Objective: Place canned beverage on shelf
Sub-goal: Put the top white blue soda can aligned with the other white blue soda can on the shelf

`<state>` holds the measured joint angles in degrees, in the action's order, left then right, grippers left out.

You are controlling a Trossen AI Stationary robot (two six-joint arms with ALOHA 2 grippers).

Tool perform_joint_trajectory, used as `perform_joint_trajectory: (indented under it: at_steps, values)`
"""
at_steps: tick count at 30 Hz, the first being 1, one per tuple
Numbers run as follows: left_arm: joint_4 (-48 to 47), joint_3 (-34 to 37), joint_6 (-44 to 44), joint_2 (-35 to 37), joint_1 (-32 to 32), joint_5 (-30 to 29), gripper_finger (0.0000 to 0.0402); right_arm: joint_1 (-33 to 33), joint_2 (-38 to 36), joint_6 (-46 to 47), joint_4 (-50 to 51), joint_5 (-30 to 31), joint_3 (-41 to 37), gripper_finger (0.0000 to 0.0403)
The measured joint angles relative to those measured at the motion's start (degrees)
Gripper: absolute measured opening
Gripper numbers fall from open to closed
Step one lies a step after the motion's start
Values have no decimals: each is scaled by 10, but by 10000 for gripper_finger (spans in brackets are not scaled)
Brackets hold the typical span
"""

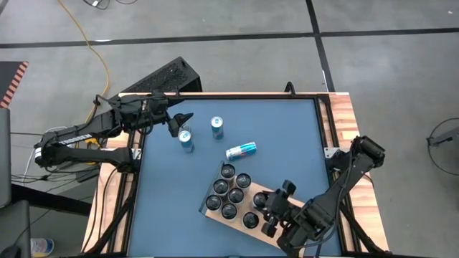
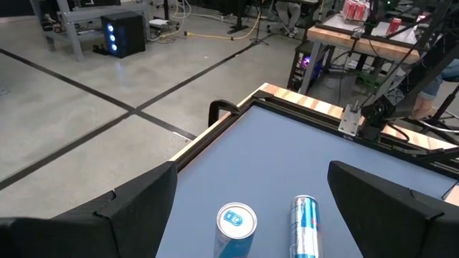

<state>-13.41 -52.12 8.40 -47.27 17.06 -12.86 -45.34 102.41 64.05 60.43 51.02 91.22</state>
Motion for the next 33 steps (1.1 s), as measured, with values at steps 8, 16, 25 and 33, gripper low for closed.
perform_joint_trajectory:
  at_steps: [8, 16, 25, 33]
  values:
    - [0, 0, -1, 0, 0, 0, 348, 0, 0, 0, -9, -1, 0, 211]
    - [0, 0, -2, 0, 0, 0, 348, 0, 0, 0, -11, -3, 0, 234]
    - [0, 0, -2, 0, 0, 0, 348, 0, 0, 4, -12, -8, 0, 245]
    - [0, 0, -2, 0, 0, 0, 348, 0, 0, 11, -11, -16, 0, 246]
